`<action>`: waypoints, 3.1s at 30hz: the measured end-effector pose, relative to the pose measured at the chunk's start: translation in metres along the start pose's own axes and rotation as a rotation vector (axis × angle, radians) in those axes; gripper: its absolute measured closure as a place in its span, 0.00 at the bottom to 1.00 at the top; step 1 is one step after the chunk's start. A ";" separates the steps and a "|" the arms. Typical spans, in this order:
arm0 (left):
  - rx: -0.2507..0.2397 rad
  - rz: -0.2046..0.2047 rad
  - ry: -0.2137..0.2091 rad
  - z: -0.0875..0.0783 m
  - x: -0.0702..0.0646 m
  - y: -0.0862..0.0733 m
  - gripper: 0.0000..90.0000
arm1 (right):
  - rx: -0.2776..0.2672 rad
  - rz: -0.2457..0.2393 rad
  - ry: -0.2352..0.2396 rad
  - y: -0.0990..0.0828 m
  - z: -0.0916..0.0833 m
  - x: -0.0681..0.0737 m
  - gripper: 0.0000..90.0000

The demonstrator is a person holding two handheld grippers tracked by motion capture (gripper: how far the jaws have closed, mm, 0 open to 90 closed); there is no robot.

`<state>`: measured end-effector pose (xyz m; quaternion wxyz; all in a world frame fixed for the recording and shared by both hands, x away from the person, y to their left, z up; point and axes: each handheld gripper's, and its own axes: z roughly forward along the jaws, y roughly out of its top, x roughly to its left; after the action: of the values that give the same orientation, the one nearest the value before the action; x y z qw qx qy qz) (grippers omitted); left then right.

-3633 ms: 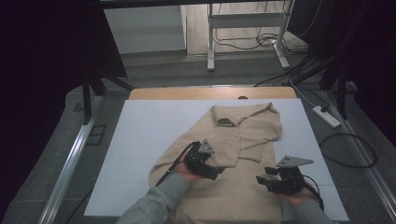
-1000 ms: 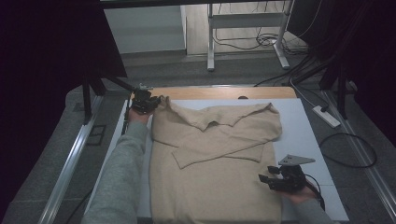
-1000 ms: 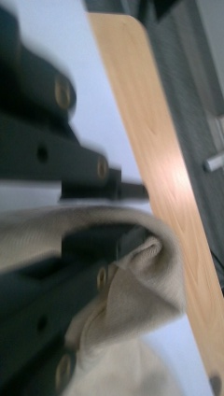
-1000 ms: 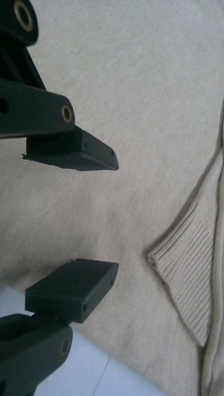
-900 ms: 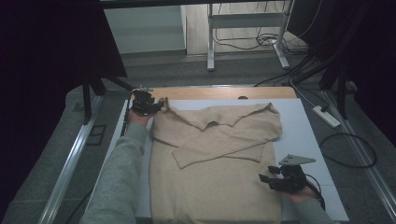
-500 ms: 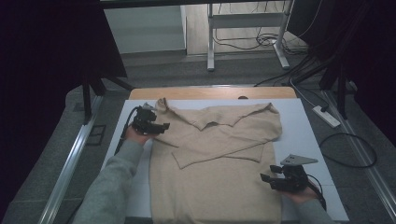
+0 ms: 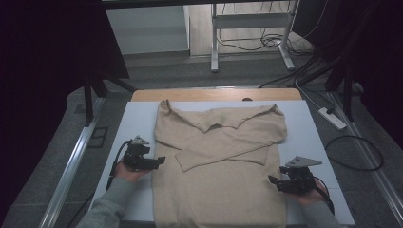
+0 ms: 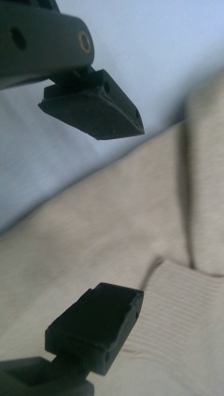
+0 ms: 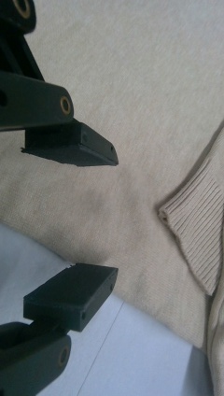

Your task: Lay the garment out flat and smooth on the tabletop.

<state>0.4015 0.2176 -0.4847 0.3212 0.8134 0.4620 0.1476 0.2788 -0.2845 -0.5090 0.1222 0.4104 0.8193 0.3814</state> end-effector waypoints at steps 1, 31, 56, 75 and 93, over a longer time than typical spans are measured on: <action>0.009 -0.002 -0.004 -0.002 -0.004 -0.007 0.20 | 0.001 0.000 -0.006 0.000 0.000 -0.001 0.43; 0.075 -0.062 -0.093 -0.038 -0.061 -0.125 0.93 | 0.113 0.007 -0.093 0.001 0.009 -0.003 0.81; 0.028 -0.095 -0.142 -0.062 -0.046 -0.149 0.95 | 0.126 0.012 -0.052 -0.024 -0.019 0.013 0.95; -0.057 -0.046 -0.125 -0.071 -0.062 -0.146 0.60 | 0.074 -0.033 -0.027 -0.027 -0.027 0.023 0.81; -0.091 -0.009 -0.152 -0.061 -0.069 -0.127 0.26 | -0.008 -0.194 0.008 0.067 0.022 0.029 0.47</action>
<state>0.2484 0.2291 -0.5186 0.3928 0.8045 0.4329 0.1049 0.3104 -0.2253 -0.4721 0.1568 0.3271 0.8540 0.3728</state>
